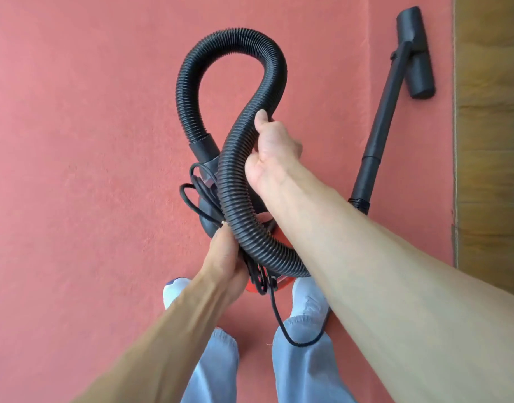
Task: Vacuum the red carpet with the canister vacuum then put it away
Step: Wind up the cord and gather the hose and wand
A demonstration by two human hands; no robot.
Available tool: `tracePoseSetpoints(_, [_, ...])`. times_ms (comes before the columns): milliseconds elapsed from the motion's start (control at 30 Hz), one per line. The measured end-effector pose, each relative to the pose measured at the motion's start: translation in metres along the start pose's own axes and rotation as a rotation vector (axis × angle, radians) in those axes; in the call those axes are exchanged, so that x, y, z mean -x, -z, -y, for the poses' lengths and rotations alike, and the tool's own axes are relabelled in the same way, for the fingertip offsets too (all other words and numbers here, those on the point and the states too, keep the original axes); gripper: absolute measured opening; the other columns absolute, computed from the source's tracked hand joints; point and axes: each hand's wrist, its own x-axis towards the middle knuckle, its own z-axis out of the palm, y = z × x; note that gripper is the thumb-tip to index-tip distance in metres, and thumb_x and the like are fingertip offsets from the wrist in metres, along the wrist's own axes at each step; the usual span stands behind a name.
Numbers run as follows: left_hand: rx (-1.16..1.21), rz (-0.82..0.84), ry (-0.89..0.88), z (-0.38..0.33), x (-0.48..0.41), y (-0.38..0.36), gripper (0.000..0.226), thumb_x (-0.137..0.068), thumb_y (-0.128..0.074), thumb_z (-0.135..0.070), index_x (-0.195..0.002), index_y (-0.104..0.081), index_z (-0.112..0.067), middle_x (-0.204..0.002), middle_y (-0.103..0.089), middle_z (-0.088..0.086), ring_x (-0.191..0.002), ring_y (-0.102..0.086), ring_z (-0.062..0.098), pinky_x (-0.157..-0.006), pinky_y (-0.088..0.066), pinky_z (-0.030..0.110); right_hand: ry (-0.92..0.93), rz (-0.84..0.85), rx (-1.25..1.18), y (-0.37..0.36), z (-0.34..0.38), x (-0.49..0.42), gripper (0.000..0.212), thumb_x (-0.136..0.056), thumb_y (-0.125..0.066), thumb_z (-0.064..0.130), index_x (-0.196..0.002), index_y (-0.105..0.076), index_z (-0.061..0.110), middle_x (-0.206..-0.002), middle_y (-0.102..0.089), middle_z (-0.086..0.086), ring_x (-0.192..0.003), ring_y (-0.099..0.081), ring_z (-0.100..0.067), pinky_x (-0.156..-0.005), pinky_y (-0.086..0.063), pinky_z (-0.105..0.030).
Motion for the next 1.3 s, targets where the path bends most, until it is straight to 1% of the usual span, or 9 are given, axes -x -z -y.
tracePoseSetpoints(200, [0.214, 0.144, 0.009, -0.010, 0.012, 0.012, 0.051, -0.093, -0.049, -0.058, -0.103, -0.077, -0.017, -0.102, -0.077, 0.006, -0.092, -0.073, 0.020, -0.084, -0.057, 0.038, 0.113, -0.162, 0.089, -0.010, -0.014, -0.019, 0.016, -0.091, -0.064, 0.009, -0.104, -0.071, 0.003, -0.087, -0.069, -0.010, -0.077, -0.067, -0.027, -0.081, -0.059, -0.044])
tracePoseSetpoints(333, [0.256, 0.170, -0.023, -0.015, 0.009, 0.011, 0.043, -0.080, -0.066, -0.052, -0.100, -0.074, -0.014, -0.097, -0.072, 0.007, -0.088, -0.069, 0.020, -0.095, -0.053, 0.038, 0.169, -0.113, 0.319, -0.011, -0.021, -0.029, 0.022, -0.092, -0.065, 0.018, -0.108, -0.070, 0.004, -0.100, -0.072, -0.011, -0.081, -0.069, -0.023, -0.073, -0.060, -0.034])
tracePoseSetpoints(467, [0.348, 0.126, -0.028, -0.024, 0.001, 0.004, 0.035, -0.075, -0.073, -0.048, -0.083, -0.069, -0.014, -0.074, -0.064, 0.004, -0.069, -0.063, 0.016, -0.086, -0.051, 0.033, 0.575, 0.004, 1.233, 0.035, -0.007, -0.051, 0.033, -0.098, -0.053, 0.038, -0.112, -0.068, 0.013, -0.115, -0.065, -0.007, -0.108, -0.059, -0.024, -0.086, -0.045, -0.030])
tracePoseSetpoints(600, [0.354, 0.092, -0.078, -0.036, -0.004, 0.005, 0.035, -0.071, -0.071, -0.051, -0.080, -0.065, -0.017, -0.069, -0.061, 0.002, -0.066, -0.061, 0.013, -0.076, -0.053, 0.030, 0.637, -0.415, 2.052, 0.116, 0.027, -0.073, 0.048, -0.086, -0.064, 0.026, -0.131, -0.052, 0.014, -0.135, -0.041, -0.013, -0.126, -0.036, -0.034, -0.103, -0.030, -0.045])
tracePoseSetpoints(733, [0.337, 0.093, -0.144, -0.043, -0.009, 0.016, 0.040, -0.071, -0.072, -0.052, -0.089, -0.065, -0.017, -0.076, -0.061, 0.002, -0.071, -0.062, 0.014, -0.086, -0.053, 0.031, 0.533, -0.462, 1.681, 0.150, 0.042, -0.082, 0.077, -0.083, -0.064, 0.026, -0.149, -0.025, 0.024, -0.137, -0.036, -0.016, -0.114, -0.045, -0.036, -0.095, -0.041, -0.044])
tracePoseSetpoints(833, [0.338, 0.068, -0.156, -0.053, -0.011, 0.016, 0.046, -0.074, -0.067, -0.061, -0.084, -0.066, -0.016, -0.073, -0.063, 0.001, -0.069, -0.063, 0.014, -0.082, -0.054, 0.031, 0.508, -0.321, 1.360, 0.134, 0.038, -0.078, 0.063, -0.087, -0.055, 0.020, -0.144, -0.037, 0.040, -0.112, -0.053, 0.000, -0.094, -0.054, -0.026, -0.088, -0.047, -0.035])
tracePoseSetpoints(1033, [0.406, -0.068, -0.160, -0.067, -0.013, 0.023, 0.030, -0.083, -0.068, -0.035, -0.064, -0.053, -0.017, -0.057, -0.056, -0.002, -0.057, -0.061, 0.015, -0.071, -0.057, 0.028, 0.515, -0.063, 1.402, 0.112, 0.042, -0.055, 0.035, -0.087, -0.037, 0.017, -0.090, -0.071, 0.029, -0.101, -0.067, 0.005, -0.090, -0.060, -0.020, -0.079, -0.051, -0.034])
tracePoseSetpoints(1200, [0.326, -0.223, -0.064, -0.075, -0.011, 0.020, 0.045, -0.091, -0.064, -0.042, -0.057, -0.046, -0.019, -0.047, -0.052, -0.004, -0.047, -0.059, 0.015, -0.070, -0.052, 0.030, 0.480, 0.306, 1.407, 0.095, 0.052, -0.023, 0.054, -0.073, -0.041, -0.009, -0.094, -0.068, 0.032, -0.085, -0.070, -0.003, -0.073, -0.067, -0.018, -0.068, -0.056, -0.032])
tracePoseSetpoints(1300, [0.322, -0.278, -0.042, -0.082, 0.000, 0.019, 0.050, -0.095, -0.061, -0.039, -0.052, -0.047, -0.018, -0.046, -0.051, -0.003, -0.045, -0.057, 0.015, -0.072, -0.048, 0.030, 0.638, 0.444, 1.638, 0.077, 0.058, 0.006, 0.054, -0.076, -0.050, -0.010, -0.106, -0.062, 0.033, -0.083, -0.069, -0.003, -0.071, -0.064, -0.019, -0.061, -0.045, -0.010])
